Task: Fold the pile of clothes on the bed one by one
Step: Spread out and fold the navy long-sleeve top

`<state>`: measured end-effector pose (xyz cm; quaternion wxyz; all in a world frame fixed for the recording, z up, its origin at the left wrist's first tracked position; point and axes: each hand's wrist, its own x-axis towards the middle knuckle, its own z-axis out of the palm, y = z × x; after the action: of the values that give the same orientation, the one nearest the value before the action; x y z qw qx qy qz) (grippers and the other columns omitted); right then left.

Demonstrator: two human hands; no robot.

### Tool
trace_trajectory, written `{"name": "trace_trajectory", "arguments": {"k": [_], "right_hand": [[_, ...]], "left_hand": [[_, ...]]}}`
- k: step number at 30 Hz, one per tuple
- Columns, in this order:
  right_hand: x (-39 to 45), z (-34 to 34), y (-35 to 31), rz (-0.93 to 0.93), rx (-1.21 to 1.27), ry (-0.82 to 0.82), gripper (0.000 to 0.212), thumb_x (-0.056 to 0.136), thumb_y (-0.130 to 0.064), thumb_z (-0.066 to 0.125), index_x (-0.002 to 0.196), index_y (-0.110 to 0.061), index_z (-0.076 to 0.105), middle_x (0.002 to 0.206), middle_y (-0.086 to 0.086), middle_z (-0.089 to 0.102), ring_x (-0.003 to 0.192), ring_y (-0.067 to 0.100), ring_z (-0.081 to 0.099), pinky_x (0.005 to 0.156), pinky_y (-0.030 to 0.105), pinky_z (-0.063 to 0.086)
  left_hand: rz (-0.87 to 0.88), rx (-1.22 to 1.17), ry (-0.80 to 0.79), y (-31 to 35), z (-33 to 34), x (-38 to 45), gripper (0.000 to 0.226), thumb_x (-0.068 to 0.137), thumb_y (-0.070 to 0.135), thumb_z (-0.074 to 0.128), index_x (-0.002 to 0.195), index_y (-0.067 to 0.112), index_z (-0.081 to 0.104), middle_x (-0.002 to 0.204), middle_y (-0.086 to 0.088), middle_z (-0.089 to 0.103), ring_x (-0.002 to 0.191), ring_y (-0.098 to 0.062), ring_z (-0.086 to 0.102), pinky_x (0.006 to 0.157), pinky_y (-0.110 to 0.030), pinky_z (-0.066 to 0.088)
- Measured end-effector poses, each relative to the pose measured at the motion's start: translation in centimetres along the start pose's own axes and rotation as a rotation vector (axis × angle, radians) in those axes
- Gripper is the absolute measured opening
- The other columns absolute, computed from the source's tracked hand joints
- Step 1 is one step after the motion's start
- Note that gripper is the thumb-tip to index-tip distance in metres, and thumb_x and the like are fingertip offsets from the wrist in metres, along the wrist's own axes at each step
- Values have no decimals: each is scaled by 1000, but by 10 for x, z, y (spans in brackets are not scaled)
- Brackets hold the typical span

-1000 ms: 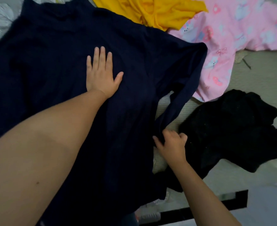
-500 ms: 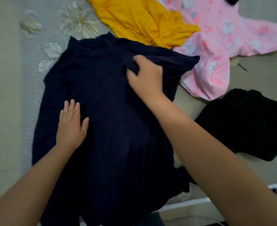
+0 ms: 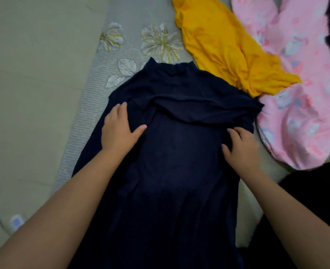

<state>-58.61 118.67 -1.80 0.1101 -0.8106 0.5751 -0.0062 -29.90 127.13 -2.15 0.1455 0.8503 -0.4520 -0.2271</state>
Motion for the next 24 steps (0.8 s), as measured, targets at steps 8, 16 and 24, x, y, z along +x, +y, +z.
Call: {"name": "trace_trajectory", "arguments": {"k": [8,16,24], "right_hand": [[35,-8,40,-19,-88,174,27,73,6,49,92,6,69,72,27,61,67,42,60,69,45,41],[14,-27,91,-257,-115,132,43,62,-7,31,75,12,67,57,24,54,45,37,53,40,36,44],[13,-18,73,-225,-55,39,39,63,-20,33,61,6,63,63,21,60,55,36,60,54,41,48]], "left_hand": [[16,-63,-17,12,1,39,16,93,17,49,84,6,57,94,-12,56,91,-27,50,80,-35,37],[20,-149,-237,-7,-32,62,25,92,5,49,69,14,45,68,-8,52,65,-21,44,55,-17,33],[260,404,-208,0,-23,42,46,70,-4,57,116,-1,56,126,-20,50,115,-38,47,95,-45,33]]}}
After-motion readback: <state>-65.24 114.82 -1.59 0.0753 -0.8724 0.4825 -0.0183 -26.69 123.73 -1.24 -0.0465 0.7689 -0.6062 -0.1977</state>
